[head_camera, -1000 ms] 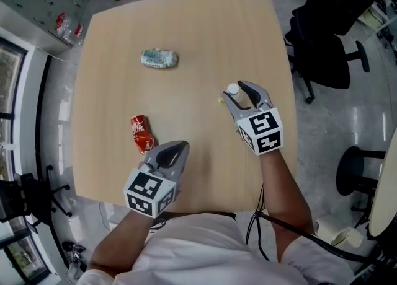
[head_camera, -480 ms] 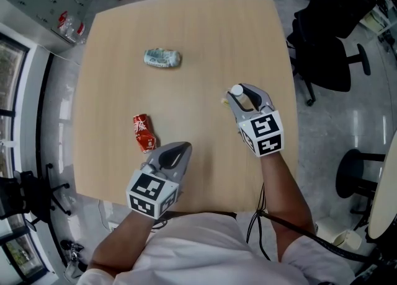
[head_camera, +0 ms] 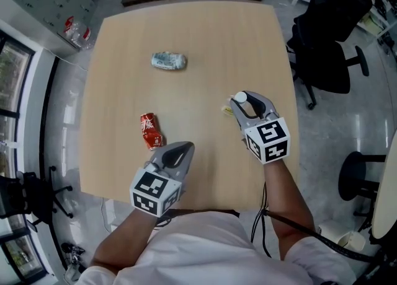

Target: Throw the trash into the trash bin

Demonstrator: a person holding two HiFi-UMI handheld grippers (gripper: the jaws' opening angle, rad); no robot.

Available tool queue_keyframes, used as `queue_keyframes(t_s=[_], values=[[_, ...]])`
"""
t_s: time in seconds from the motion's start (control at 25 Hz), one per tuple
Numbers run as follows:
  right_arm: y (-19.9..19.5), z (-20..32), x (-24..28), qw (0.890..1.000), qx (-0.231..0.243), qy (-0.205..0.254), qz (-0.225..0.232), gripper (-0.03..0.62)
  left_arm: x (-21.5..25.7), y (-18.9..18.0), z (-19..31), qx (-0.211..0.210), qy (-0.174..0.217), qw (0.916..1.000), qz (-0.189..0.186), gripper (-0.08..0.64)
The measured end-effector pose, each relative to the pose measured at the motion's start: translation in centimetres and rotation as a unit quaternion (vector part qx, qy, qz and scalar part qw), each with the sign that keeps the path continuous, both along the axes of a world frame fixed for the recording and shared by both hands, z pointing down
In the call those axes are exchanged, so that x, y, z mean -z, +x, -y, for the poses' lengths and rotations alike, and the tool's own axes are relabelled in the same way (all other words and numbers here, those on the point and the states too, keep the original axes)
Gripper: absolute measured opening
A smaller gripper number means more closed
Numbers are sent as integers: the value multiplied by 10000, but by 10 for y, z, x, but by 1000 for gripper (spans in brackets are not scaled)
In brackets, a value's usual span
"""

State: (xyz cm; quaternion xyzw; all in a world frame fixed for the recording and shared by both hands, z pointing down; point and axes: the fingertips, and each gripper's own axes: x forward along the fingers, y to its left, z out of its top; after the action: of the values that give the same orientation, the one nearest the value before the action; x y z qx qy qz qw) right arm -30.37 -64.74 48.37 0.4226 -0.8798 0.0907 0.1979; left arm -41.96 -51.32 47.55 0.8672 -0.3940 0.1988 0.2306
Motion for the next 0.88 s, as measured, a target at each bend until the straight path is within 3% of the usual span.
queue_keyframes(t_s=[0.52, 0.88], values=[[-13, -81, 31, 9987, -65, -256, 443, 152, 17, -9, -14, -61, 342, 9990, -293, 8], [-30, -131, 59, 9982, -361, -24, 476, 152, 27, -32, -46, -301, 496, 9974, -431, 8]])
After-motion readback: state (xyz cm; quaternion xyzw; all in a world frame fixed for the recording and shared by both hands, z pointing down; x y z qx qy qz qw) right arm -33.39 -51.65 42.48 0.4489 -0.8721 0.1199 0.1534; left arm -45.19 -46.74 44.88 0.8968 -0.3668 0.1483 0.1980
